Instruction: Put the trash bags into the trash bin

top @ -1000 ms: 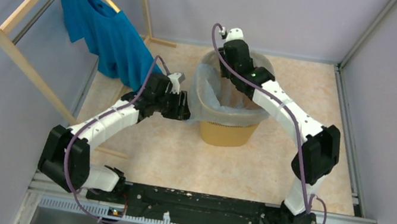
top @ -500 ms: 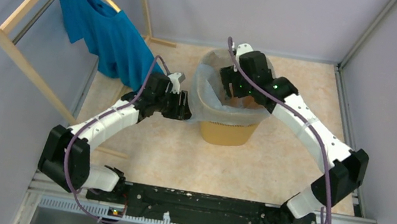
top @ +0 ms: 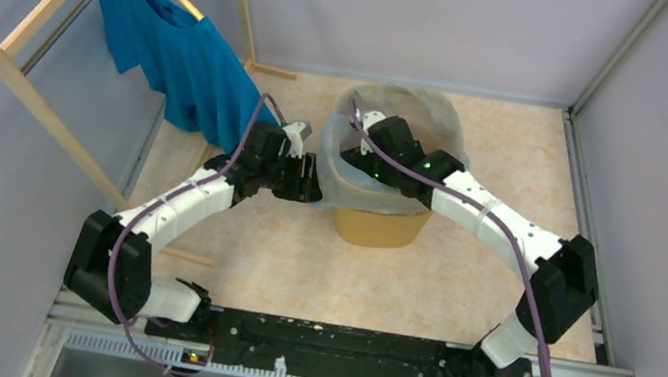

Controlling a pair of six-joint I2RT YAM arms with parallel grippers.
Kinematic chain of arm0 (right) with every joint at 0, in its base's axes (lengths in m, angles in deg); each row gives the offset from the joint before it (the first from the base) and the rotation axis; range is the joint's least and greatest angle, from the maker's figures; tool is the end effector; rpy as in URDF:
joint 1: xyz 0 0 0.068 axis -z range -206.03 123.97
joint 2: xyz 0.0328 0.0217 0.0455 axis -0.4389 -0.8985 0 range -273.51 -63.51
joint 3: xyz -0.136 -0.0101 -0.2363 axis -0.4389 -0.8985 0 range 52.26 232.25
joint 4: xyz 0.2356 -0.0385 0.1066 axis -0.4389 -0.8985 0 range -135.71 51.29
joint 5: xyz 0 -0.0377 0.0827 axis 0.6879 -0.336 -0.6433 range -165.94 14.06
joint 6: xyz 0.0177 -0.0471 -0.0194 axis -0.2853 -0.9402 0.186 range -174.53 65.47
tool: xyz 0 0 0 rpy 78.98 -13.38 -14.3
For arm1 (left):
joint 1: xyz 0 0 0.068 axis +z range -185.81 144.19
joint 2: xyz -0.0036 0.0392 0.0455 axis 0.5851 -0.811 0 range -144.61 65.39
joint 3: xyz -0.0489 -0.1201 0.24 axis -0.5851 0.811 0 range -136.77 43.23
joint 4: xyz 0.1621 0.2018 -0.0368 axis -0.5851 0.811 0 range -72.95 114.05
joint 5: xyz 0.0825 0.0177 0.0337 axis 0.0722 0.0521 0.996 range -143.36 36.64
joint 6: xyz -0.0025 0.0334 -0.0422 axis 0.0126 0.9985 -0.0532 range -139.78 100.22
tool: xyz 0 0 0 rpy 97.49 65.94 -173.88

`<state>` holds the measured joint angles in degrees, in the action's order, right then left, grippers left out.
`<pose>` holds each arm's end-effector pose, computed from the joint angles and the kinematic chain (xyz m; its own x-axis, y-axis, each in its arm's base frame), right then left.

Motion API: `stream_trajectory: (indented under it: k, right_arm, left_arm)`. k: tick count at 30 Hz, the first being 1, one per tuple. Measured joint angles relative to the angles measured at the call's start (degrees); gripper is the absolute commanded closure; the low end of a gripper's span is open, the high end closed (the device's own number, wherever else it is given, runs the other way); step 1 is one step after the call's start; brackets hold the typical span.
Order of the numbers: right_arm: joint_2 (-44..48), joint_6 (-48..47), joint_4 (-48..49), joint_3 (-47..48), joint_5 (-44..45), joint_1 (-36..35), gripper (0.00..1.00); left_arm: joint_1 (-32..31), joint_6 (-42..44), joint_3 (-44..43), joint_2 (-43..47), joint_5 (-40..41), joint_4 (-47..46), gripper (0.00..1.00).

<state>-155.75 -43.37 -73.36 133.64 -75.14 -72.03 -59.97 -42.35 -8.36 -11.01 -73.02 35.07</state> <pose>0.2497 0.2579 0.3119 -0.6240 -0.3677 -0.6895 -0.6031 0.7877 0.1258 0.2545 -0.1273 0.2487 -0.8071 -0.0342 -0.5894 0.3257 0.8069 -0.4927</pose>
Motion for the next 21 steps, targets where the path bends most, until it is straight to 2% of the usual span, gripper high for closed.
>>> stream_trajectory:
  k: [7,14,21]
  right_arm:
    - [-0.4,0.7,-0.8,1.6,2.9,2.0,0.22]
    - [0.0,-1.2,-1.0,3.2,8.0,5.7,0.12]
    - [-4.7,-2.7,0.3,3.8,11.9,5.6,0.12]
  left_arm:
    - [0.0,0.0,0.0,0.0,0.0,0.0,0.4]
    - [0.0,0.0,0.6,0.0,0.0,0.0,0.39]
    - [0.0,0.0,0.6,0.0,0.0,0.0,0.38]
